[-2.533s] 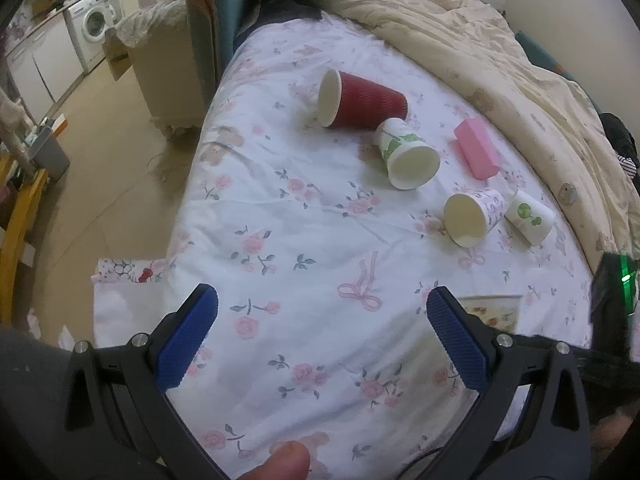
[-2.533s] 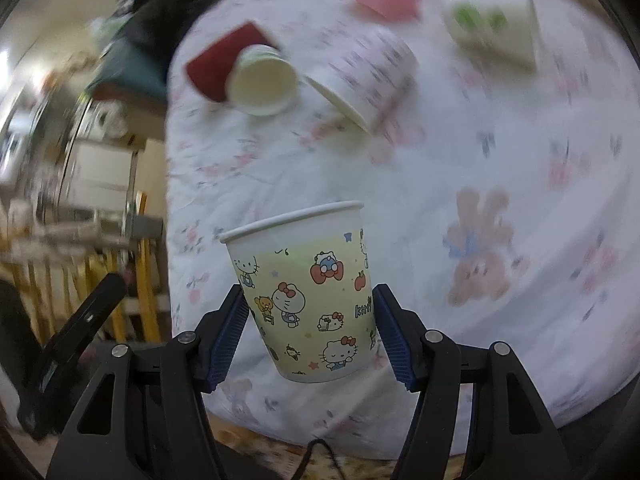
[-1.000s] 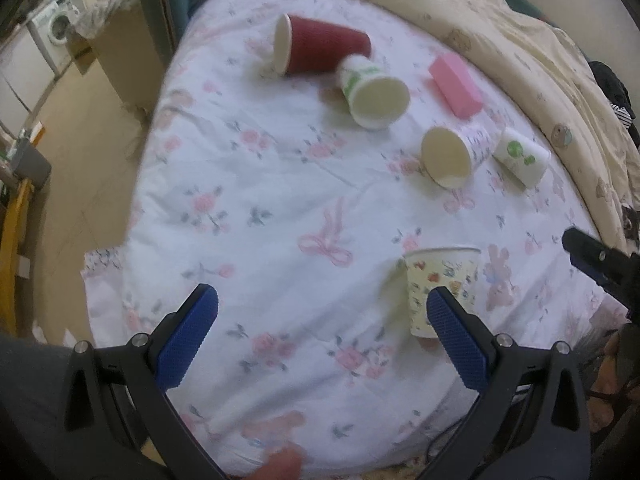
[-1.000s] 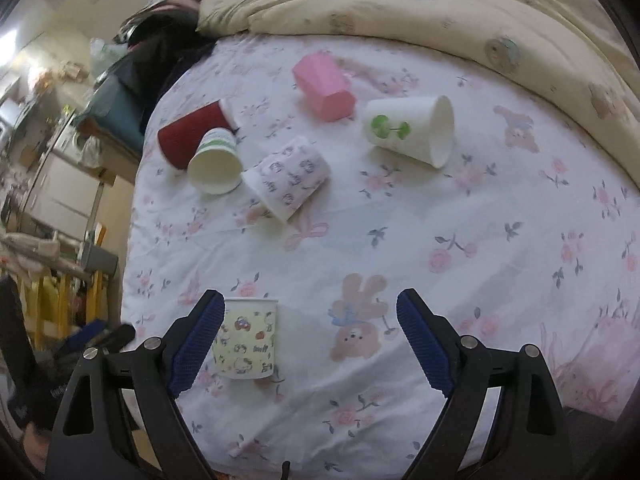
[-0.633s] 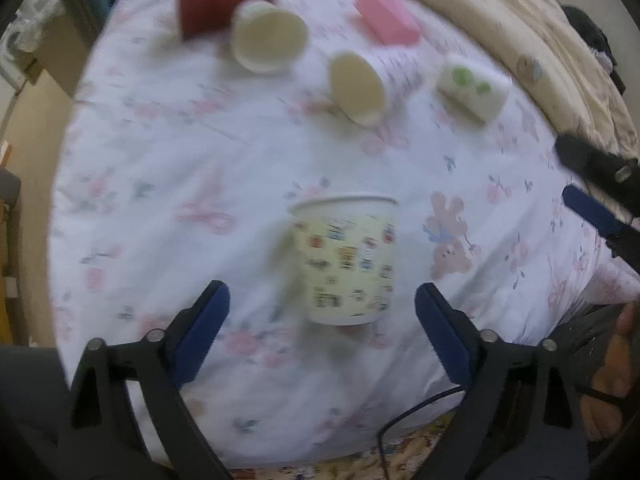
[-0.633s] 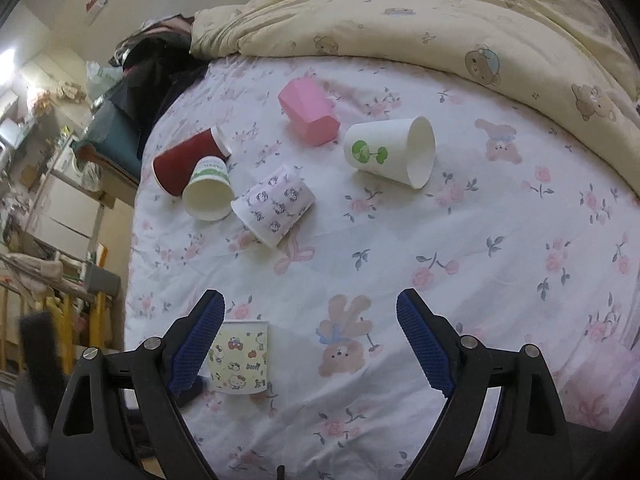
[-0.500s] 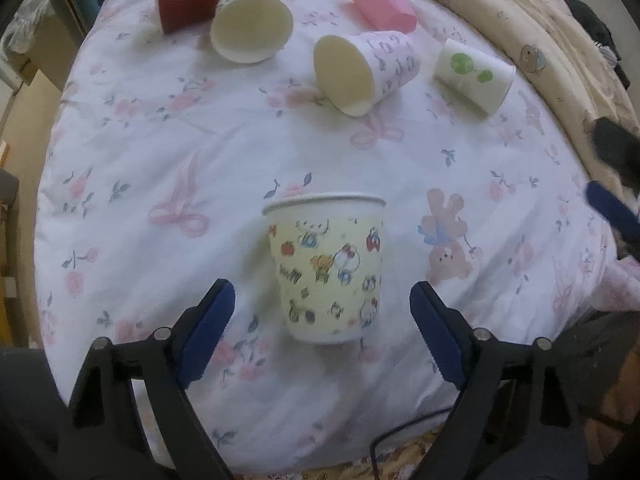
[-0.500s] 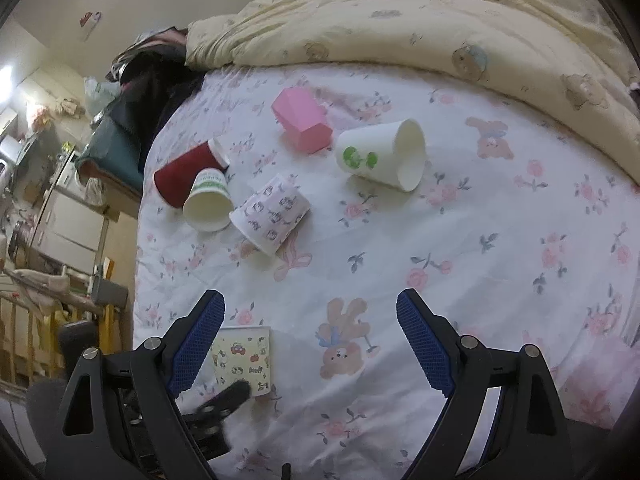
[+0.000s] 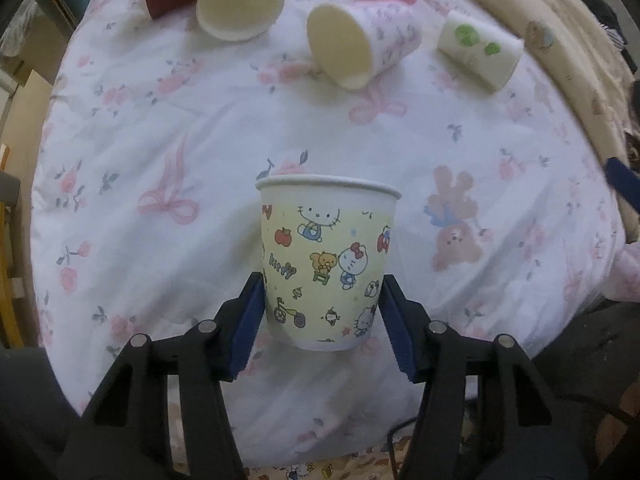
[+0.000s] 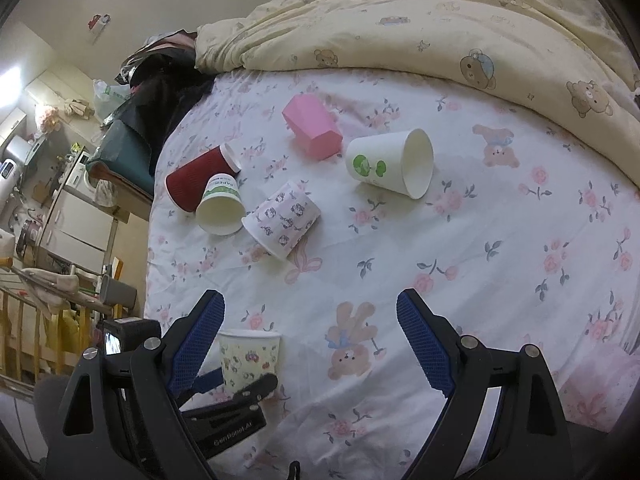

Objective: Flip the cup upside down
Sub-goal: 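Raise the upright Hello Kitty cup in the left tool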

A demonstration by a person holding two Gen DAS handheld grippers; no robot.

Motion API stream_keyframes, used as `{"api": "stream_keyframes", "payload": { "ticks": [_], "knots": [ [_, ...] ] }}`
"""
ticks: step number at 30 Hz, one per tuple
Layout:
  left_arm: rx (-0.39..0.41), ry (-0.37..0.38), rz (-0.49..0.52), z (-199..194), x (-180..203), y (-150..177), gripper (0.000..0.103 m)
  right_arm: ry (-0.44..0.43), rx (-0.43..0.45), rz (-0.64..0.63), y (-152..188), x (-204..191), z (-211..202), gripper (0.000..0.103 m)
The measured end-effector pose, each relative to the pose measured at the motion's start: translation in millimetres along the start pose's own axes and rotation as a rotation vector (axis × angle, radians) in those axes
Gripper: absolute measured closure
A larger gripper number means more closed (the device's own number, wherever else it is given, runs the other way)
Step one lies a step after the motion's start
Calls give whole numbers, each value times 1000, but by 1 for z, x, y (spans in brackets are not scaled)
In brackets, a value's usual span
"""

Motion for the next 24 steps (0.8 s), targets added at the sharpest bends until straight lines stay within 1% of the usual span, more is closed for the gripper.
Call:
{"api": "stream_keyframes", "payload": {
  "ticks": [3, 6, 9, 13, 15, 17, 18, 20, 21, 23, 24],
  "knots": [
    [29, 34, -18, -20, -5, -6, 50, 0, 1, -6, 0, 0, 0, 12],
    [84, 58, -29, -48, -17, -14, 50, -10, 2, -4, 0, -1, -1, 12],
    [125, 68, -43, -73, -39, -22, 50, -19, 5, -19, -1, -4, -2, 12],
    [142, 73, -68, -93, -75, -20, 50, -27, -9, -72, -4, -17, 1, 12],
    [158, 79, -74, -92, -83, -20, 50, -44, -21, -98, -8, -27, 2, 12],
    [182, 70, -70, -90, -90, -19, 50, -57, -15, -142, -14, -38, 0, 12],
    [179, 83, -75, -87, -92, -19, 50, -63, -11, -163, -16, -44, 0, 12],
    [135, 147, -77, -76, -88, -17, 50, -91, 13, -202, -24, -53, -1, 12],
    [121, 162, -73, -72, -85, -16, 50, -115, 32, -221, -26, -56, 0, 12],
    [127, 138, -50, -69, -79, -15, 50, -139, 41, -216, -26, -54, 7, 12],
    [131, 133, -36, -69, -76, -15, 50, -167, 28, -180, -23, -51, 12, 12]
  ]
}}
Point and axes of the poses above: each gripper's, at about its wrist camera, not at the fingertips, and z roughly the way its jaws point, x to its right, y to its underside, the point moved 6 cm from there along z, roughly the way its jaws point, and after that the axes turned 7 degrees about -z, right-handed, at the moved point
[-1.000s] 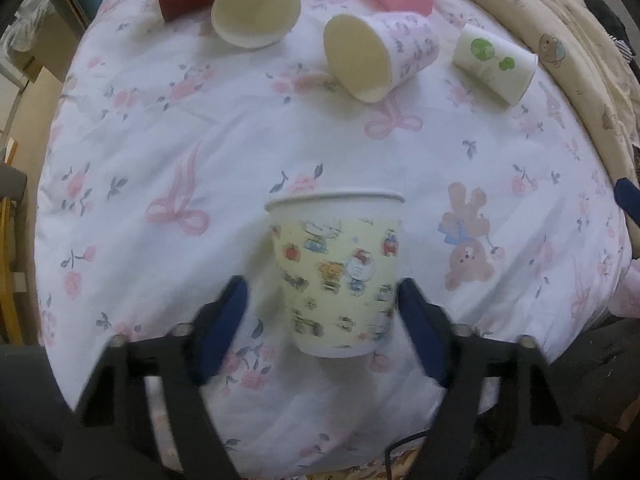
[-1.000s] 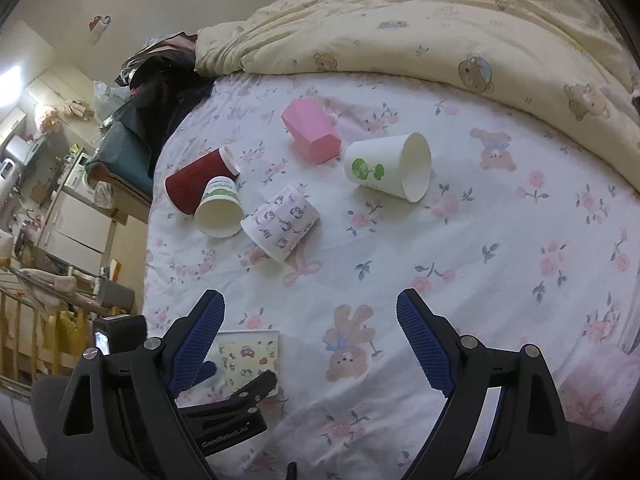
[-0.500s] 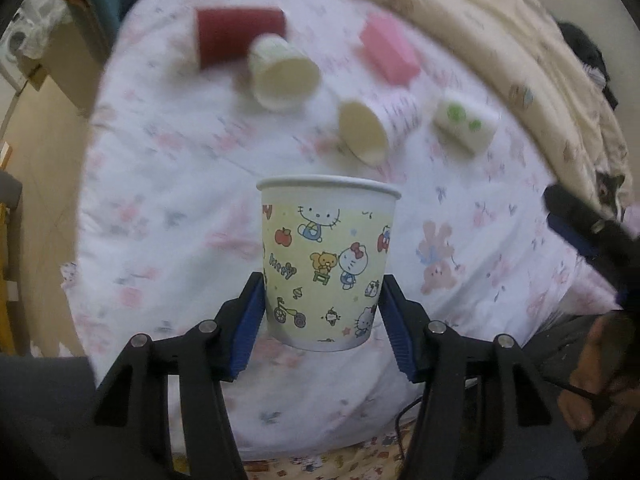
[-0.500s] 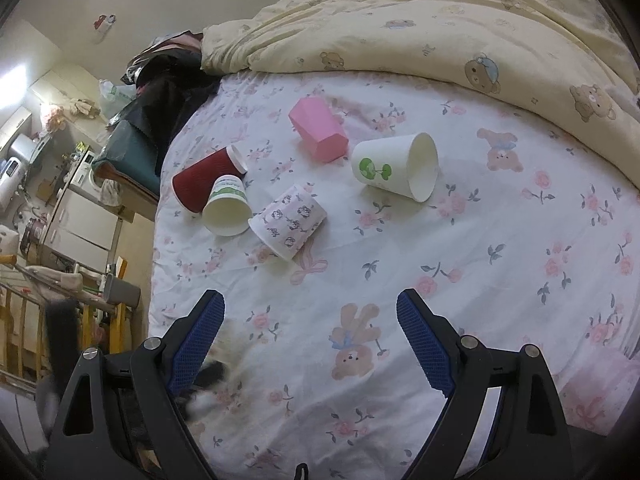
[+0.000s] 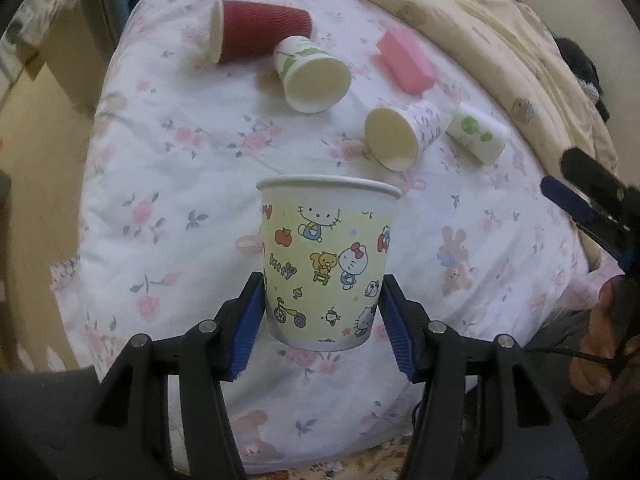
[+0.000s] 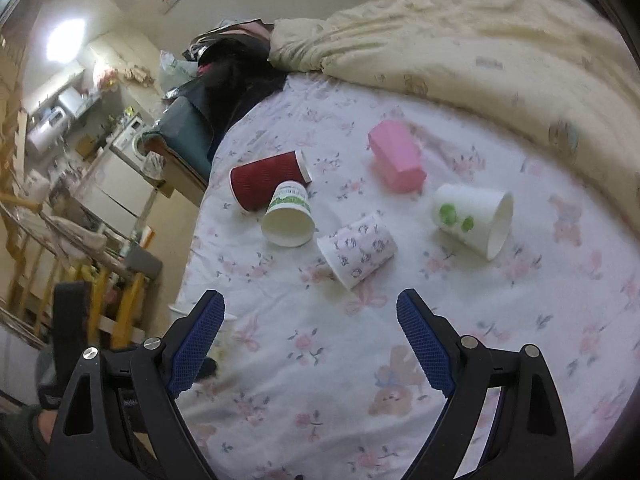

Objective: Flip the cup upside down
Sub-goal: 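Raise the upright Hello Kitty cup in the left tool, then rotate the left tool to turn the Hello Kitty cup rim-down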

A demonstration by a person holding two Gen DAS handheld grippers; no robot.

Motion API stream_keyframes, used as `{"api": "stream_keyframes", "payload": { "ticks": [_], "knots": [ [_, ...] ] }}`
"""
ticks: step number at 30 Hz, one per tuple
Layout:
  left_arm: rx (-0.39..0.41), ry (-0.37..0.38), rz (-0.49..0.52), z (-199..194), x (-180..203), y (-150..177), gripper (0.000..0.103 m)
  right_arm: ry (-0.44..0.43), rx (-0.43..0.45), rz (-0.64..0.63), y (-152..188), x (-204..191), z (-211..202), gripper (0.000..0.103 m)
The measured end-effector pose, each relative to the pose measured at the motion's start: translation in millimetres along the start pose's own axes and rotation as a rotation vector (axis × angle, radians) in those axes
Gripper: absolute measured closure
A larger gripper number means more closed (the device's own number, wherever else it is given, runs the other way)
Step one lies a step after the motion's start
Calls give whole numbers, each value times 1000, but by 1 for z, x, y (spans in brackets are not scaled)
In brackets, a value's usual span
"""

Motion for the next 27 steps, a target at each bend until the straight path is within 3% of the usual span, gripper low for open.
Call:
{"api": "stream_keyframes", "payload": {
  "ticks": [3, 7, 14, 27],
  "knots": [
    [-4, 13, 21, 1, 7, 4, 50, -40, -28, 62, 4, 2, 8, 12],
    [-26, 51, 20, 2, 15, 10, 50, 1, -62, -43, 7, -12, 18, 12],
    [-47, 69, 78, 3, 32, 20, 50, -101, -164, -84, 25, -33, 34, 12],
    [-46, 83, 120, -1, 40, 24, 50, -85, -230, -103, 37, -36, 50, 12]
  ]
}}
Point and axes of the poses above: each gripper's, at about its wrist camera, not at the fingertips, and z roughly the way its jaws point, x to its right, y to its underside, the point moved 6 cm from there along z, roughly the way its jaws point, and after that the axes turned 7 degrees about -z, right-handed, at the moved point
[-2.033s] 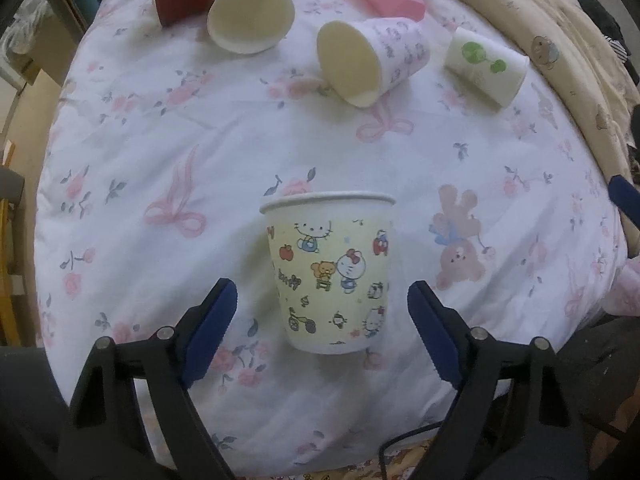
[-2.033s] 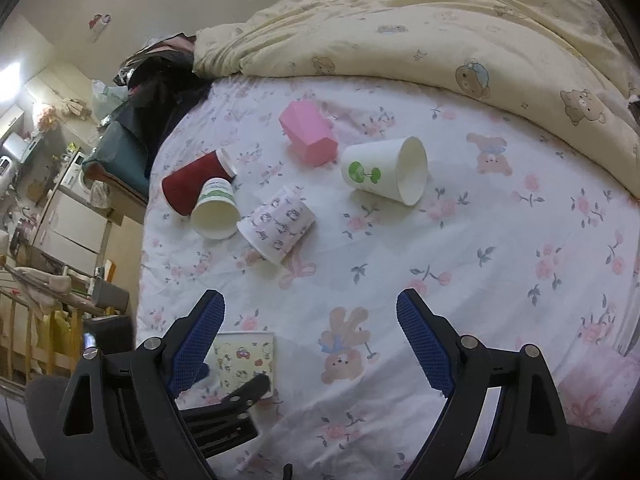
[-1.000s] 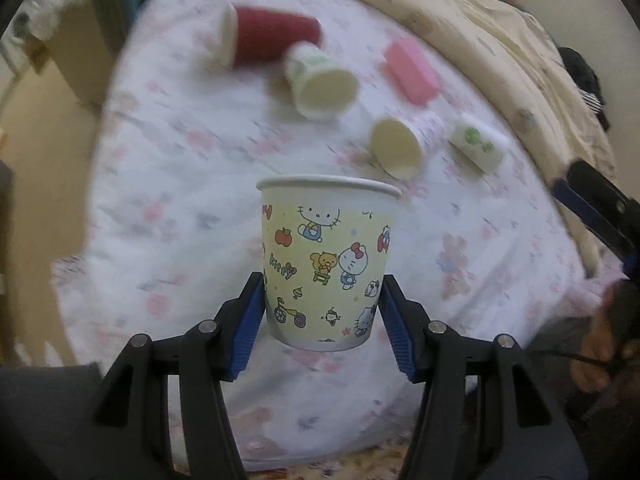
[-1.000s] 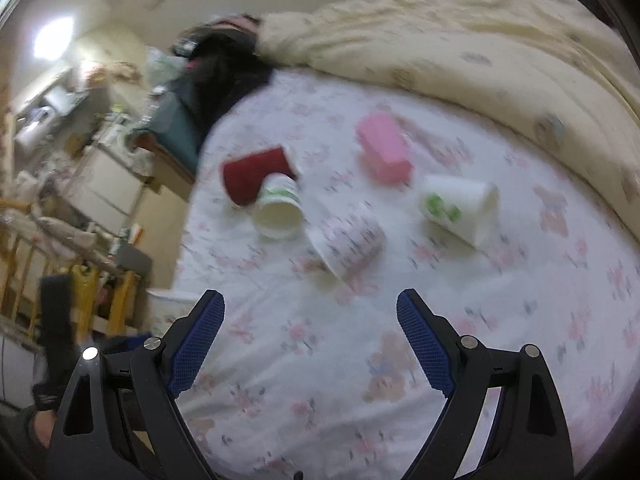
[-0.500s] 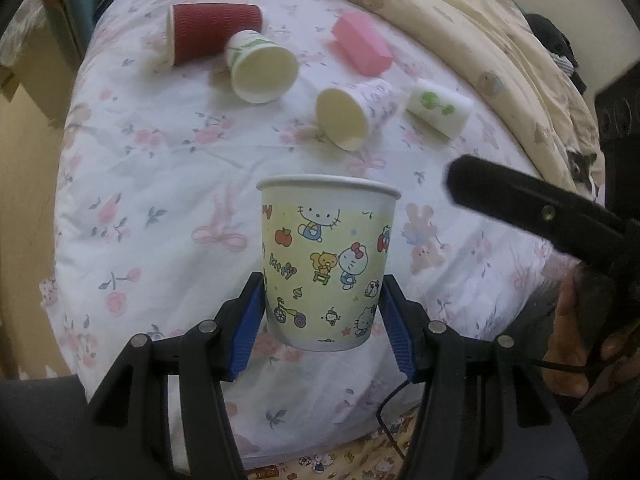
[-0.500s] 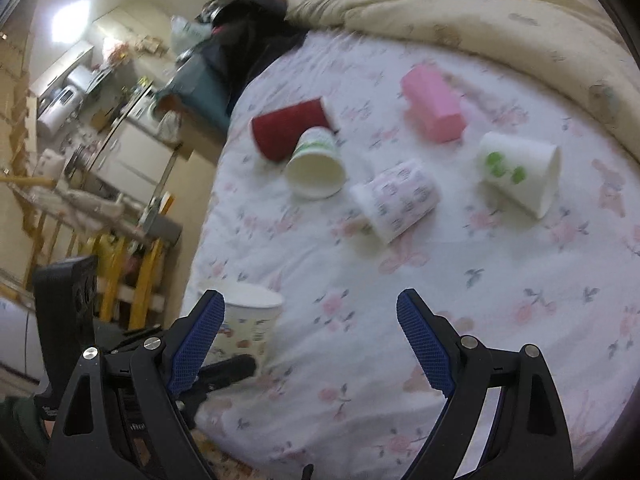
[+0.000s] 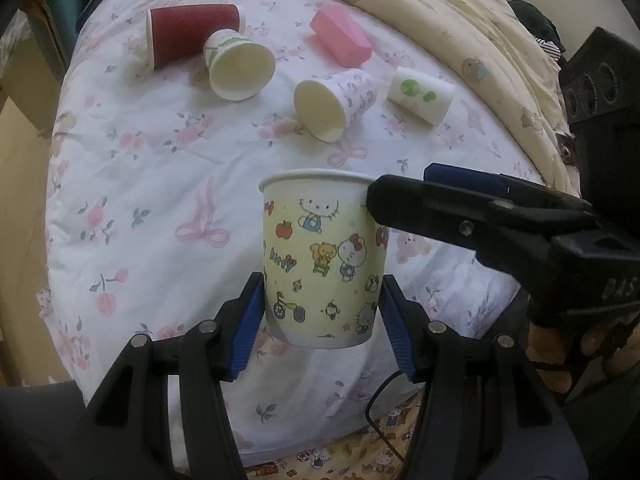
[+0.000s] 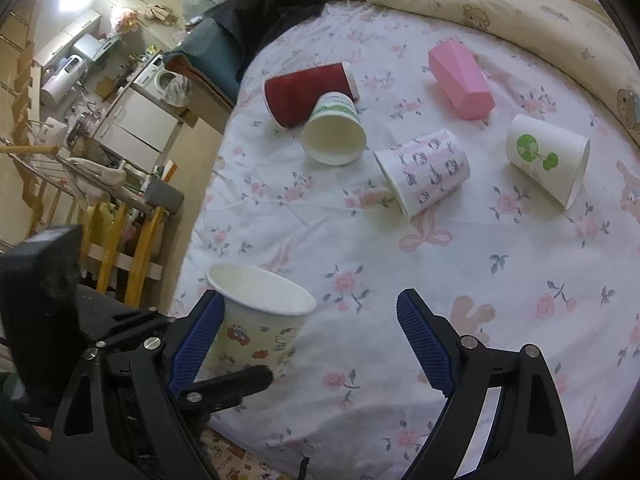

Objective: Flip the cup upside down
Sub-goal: 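Rotate the left tool to turn the Hello Kitty cup rim-down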

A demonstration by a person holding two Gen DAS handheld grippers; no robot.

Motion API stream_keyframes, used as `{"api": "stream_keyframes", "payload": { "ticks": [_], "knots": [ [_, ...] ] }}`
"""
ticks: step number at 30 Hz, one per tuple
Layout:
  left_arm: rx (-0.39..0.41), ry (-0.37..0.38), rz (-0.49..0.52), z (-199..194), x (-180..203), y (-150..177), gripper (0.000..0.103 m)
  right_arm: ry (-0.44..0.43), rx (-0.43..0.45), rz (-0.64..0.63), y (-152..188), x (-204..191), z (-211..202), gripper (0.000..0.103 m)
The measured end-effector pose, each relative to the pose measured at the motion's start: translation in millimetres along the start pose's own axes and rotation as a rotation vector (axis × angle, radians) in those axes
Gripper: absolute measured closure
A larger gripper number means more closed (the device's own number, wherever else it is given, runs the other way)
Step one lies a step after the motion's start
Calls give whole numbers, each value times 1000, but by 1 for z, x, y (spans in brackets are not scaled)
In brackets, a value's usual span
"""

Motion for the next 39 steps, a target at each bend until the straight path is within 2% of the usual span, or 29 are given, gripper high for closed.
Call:
{"api": "stream_keyframes", "payload": {
  "ticks": [6, 10, 19, 23, 26, 30, 31, 34, 37, 39],
  "knots": [
    [43, -26, 34, -7, 2, -2, 50, 37, -13, 36, 2, 12, 2, 12],
    [59, -12, 34, -11, 3, -5, 50, 64, -51, 70, 7, 23, 8, 12],
    [71, 8, 24, -13, 3, -6, 50, 78, -60, 84, 10, 29, 8, 12],
    [78, -2, 9, -14, -2, -8, 50, 68, -54, 98, 8, 29, 6, 12],
    [66, 11, 0, -12, -3, -7, 50, 38, 1, 103, 1, 26, -4, 12],
    [75, 20, 25, -15, 3, -7, 50, -20, 26, 92, -2, 16, -8, 12],
    [84, 22, 33, -17, 6, -7, 50, -12, 25, 83, -3, 14, -7, 12],
    [104, 29, 43, -21, 9, -8, 50, 45, -4, 84, 0, 19, -1, 12],
    [119, 32, 43, -25, 9, -9, 51, 31, -42, 146, 6, 30, 6, 12],
    [125, 36, 41, -26, 8, -11, 51, 42, -59, 145, 9, 32, 9, 12]
  ]
}}
Point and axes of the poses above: each gripper's, at about its wrist camera, not at the fingertips, and z roughly the way its jaws point, x to its right, y to its underside, the point moved 6 cm from there along z, roughly the way its jaws point, and after that the axes turned 7 degrees about -z, right-handed, at the moved point
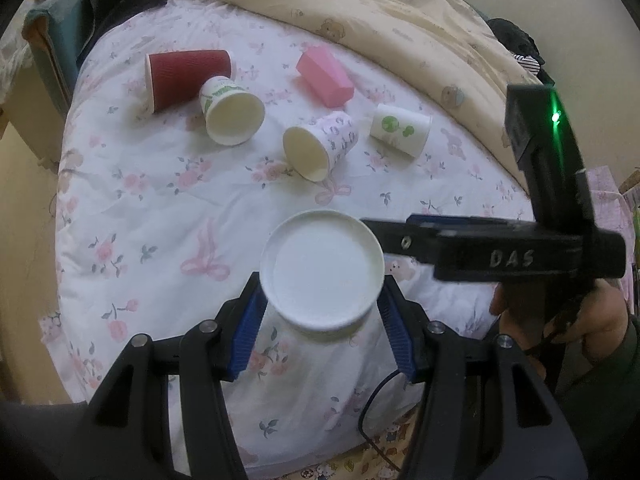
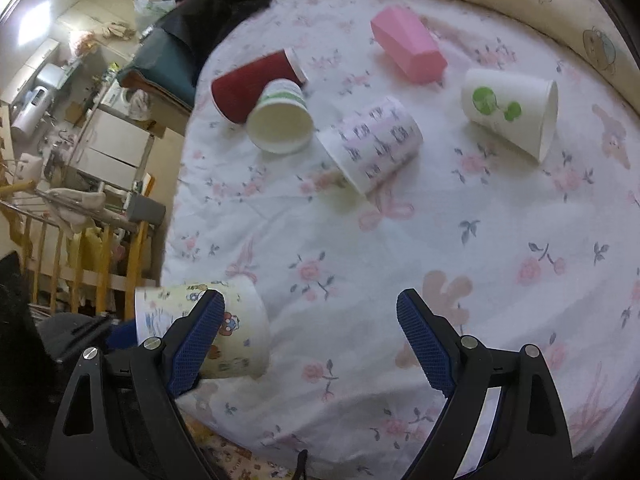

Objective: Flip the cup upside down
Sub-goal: 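Rotate the left tool to turn the Hello Kitty cup rim-down, then lower the inverted cup onto the sheet and open the left tool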

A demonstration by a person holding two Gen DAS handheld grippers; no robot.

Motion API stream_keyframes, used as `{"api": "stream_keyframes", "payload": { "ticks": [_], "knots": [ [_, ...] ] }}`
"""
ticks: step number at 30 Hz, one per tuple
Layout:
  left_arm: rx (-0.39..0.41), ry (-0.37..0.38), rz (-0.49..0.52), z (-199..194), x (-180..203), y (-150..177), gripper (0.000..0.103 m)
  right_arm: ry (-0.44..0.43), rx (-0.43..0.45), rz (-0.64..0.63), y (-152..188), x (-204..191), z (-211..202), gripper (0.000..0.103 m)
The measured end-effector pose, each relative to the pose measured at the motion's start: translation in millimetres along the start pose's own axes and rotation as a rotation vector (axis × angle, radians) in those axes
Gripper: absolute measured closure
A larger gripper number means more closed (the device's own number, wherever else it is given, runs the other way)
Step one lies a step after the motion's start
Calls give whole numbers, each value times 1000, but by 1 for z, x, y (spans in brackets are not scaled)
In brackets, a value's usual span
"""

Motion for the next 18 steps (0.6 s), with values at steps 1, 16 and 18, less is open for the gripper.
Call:
{"api": "stream_keyframes", "payload": {
  "ticks": [1, 16, 18],
  "knots": [
    [4, 5, -5, -1, -1, -1, 51, 9, -13, -1, 2, 0, 3, 12],
    [87, -185, -98, 38, -17, -40, 51, 63, 257, 140, -14, 34, -72, 6],
    [108, -191, -118, 50, -16, -45, 51, 82, 267, 152, -14, 41, -79, 6]
  ]
}}
Point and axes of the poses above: each gripper's, at about its wrist camera, not at the fingertips, and z roughly the way its jaws point, x to its right, y to its underside, the point moved 6 cm from there along z, roughly the way its jaws point, and after that the axes turned 7 degrees about -z, right-handed, at the moved point
